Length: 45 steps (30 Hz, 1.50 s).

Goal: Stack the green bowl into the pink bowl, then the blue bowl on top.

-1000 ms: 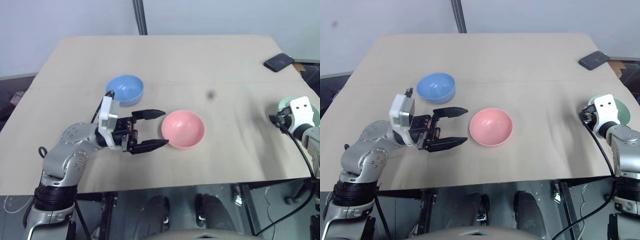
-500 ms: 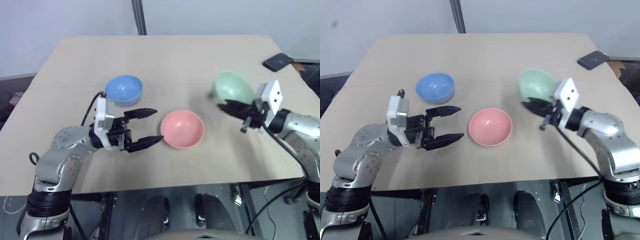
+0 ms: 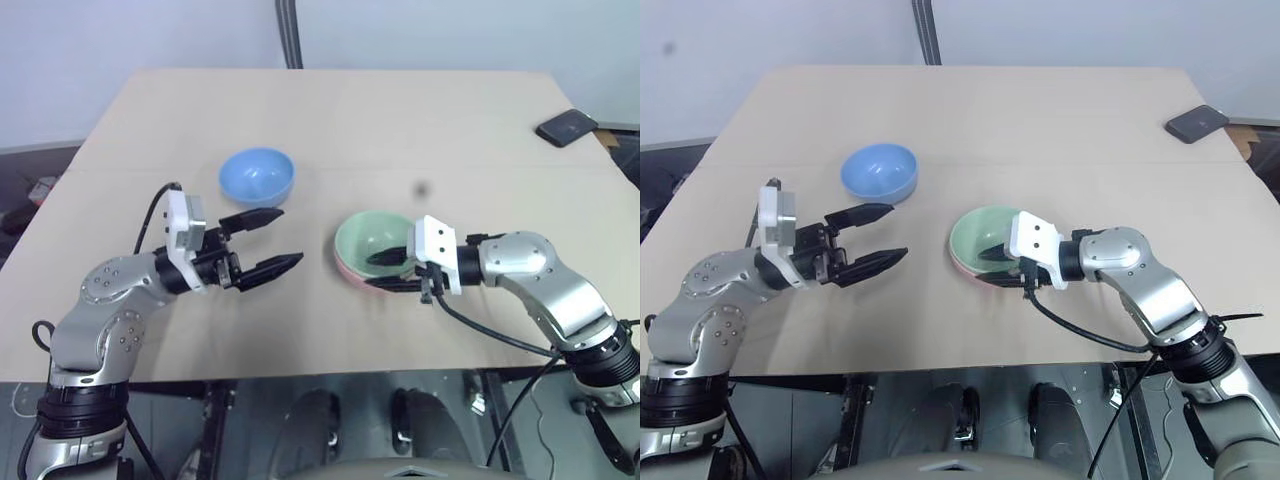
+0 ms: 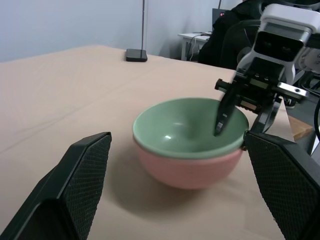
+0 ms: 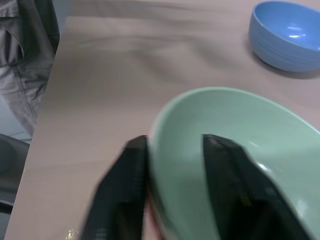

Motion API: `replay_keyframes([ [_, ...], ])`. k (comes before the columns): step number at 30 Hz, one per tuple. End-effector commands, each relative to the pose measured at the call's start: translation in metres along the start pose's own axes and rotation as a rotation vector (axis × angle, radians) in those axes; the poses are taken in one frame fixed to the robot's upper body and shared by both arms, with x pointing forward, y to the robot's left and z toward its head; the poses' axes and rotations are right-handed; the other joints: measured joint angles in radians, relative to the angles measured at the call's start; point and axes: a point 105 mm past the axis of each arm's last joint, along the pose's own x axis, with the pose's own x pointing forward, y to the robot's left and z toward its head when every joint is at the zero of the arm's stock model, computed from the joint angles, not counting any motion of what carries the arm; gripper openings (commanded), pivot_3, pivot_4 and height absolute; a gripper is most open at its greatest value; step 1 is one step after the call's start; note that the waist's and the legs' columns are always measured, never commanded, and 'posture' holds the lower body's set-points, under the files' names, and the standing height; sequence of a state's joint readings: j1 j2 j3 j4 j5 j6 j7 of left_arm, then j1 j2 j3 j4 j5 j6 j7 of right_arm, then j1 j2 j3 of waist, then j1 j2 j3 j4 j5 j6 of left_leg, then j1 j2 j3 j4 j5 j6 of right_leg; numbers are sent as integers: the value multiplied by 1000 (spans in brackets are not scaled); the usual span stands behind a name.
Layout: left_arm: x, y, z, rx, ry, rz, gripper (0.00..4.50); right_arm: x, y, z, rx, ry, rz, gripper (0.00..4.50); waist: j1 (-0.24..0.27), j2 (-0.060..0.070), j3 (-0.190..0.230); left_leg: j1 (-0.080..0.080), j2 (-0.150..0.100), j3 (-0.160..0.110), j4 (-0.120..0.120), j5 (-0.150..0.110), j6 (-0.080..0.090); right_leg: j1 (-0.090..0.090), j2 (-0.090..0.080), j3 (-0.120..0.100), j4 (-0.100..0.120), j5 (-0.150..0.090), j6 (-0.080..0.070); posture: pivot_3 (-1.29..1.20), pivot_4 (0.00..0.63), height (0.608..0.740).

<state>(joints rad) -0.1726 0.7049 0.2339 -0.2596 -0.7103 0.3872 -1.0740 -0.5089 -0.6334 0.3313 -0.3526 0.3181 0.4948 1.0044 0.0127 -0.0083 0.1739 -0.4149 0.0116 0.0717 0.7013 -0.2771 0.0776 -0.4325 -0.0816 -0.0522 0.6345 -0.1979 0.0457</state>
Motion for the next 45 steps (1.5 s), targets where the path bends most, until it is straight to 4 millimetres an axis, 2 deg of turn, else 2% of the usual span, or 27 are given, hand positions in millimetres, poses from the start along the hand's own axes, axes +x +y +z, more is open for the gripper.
replay_keyframes([
  [1,-6,0,15,45,-17,19,4494,-13,-6,21,-55,-77,-54,3401,1,0,0,0,0,0,0,0,0,0,0,0,0,0,0,0,150,739],
  [3,-7,5,17,44,-24,47,4494,-19,-9,30,-45,-143,-105,4197,1,0,0,0,0,0,0,0,0,0,0,0,0,0,0,0,150,739],
  [4,-8,8,19,48,-26,65,4494,-25,-10,36,-36,-188,-132,4406,2,0,0,0,0,0,0,0,0,0,0,0,0,0,0,0,150,739],
  [8,-11,16,24,67,-18,111,4494,-57,-21,53,10,-354,-259,4406,1,0,0,0,0,0,0,0,0,0,0,0,0,2,3,0,150,739],
  [10,-11,16,27,73,-20,94,4494,-77,-27,47,68,-391,-286,4406,3,0,0,0,0,-1,0,0,0,1,0,-1,0,2,3,0,150,739],
  [12,-12,16,28,90,-17,94,4494,-100,-35,31,117,-377,-321,4406,1,0,0,0,0,0,0,0,0,1,0,-1,0,2,3,0,150,739],
  [13,-13,17,29,95,-16,98,4494,-105,-37,26,123,-367,-330,4406,2,0,0,0,0,0,0,0,0,1,0,-1,0,2,3,0,150,739],
  [14,-15,27,28,166,18,181,4494,-121,-49,2,129,-315,-384,4406,1,0,0,0,0,0,0,0,0,1,0,-1,-1,2,2,0,150,739],
  [16,-18,40,27,266,87,301,4494,-142,-60,-30,134,-239,-432,4406,1,0,0,1,-1,0,0,0,0,2,0,-1,-1,0,0,0,150,739],
  [18,-24,52,24,350,176,406,4494,-151,-66,-40,122,-229,-431,4406,1,0,0,1,-1,0,0,0,1,2,0,0,-1,0,0,0,150,739],
  [23,-36,80,34,510,338,597,4494,-156,-72,-33,82,-318,-386,4406,-10,1,1,1,0,2,0,0,0,0,2,3,0,2,4,0,150,739],
  [25,-31,83,31,607,481,563,4494,-154,-72,-29,73,-340,-366,4406,-10,0,1,1,1,2,0,0,0,0,2,3,0,2,4,0,150,739],
  [28,-25,87,28,716,605,531,4494,-149,-68,-21,57,-374,-322,4406,1,0,1,1,0,2,0,0,0,0,2,3,0,2,4,0,150,739],
  [33,-22,98,23,794,700,532,4494,-142,-65,-8,32,-429,-292,4406,1,0,1,0,0,2,0,0,1,0,1,2,-1,2,4,0,150,739],
  [38,-19,108,20,849,759,546,4494,-139,-64,-9,35,-429,-294,4406,0,0,1,0,0,2,0,0,0,0,1,2,0,2,4,0,150,739],
  [41,-9,110,11,887,793,510,4494,-136,-63,-13,39,-420,-297,4406,2,0,1,0,0,2,0,0,0,0,1,2,0,2,4,0,150,739],
  [45,11,105,-13,905,831,406,4494,-137,-66,-17,40,-411,-319,4406,2,0,1,0,-1,2,0,0,1,0,1,2,1,2,4,0,150,739],
])
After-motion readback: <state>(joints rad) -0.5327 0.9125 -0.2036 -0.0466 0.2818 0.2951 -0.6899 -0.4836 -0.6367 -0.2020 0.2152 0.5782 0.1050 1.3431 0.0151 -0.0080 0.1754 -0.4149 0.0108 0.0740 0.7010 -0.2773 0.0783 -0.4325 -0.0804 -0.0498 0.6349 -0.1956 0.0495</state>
